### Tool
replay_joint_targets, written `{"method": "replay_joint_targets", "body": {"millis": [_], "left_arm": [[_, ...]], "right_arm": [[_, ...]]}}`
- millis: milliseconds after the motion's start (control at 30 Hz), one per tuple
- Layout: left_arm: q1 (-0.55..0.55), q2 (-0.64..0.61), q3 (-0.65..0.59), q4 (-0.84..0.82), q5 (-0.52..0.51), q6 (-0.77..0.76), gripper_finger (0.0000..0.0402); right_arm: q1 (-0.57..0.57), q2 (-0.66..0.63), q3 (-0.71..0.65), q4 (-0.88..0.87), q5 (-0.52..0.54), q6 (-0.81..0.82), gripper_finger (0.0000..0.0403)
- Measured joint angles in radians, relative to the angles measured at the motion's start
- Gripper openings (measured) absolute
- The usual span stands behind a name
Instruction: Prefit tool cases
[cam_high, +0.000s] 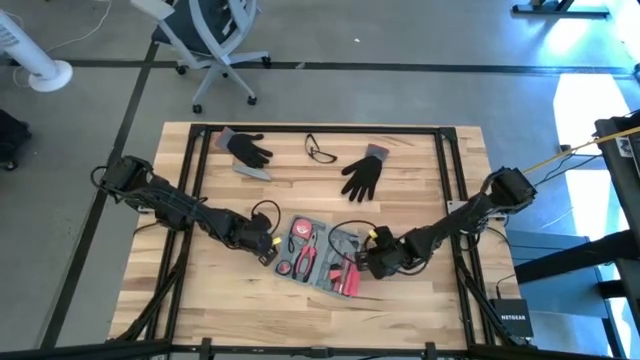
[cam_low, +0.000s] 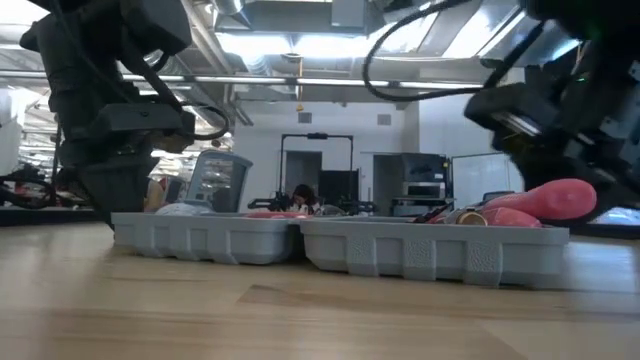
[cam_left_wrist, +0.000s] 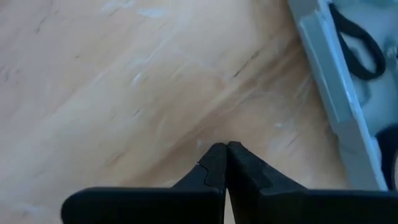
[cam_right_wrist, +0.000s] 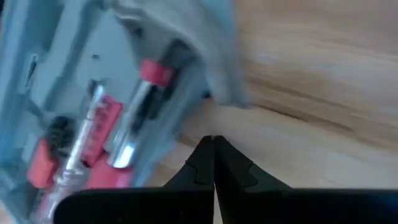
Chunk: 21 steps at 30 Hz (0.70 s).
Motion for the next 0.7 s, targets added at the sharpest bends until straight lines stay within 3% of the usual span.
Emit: {"method": "replay_joint_targets", "body": {"millis": [167,433,700], "left_arm": [[-0.031,0.009,-0.003,0.05,-0.034,-0.143,0.0],[-0.103,0.065,-0.006,0.284,-0.095,-0.388,0.0],[-0.111,0.133,0.06,0.359,-0.108,-0.377,0.0]], "right_arm": [[-0.04,0.017,0.001,0.046,0.0,-0.026,0.0],[-0.142,0.014,0.003,0.041,-0.1,-0.285,0.0],[-0.225,0.005,0.001,0.023,-0.136,-0.458,0.0]]}}
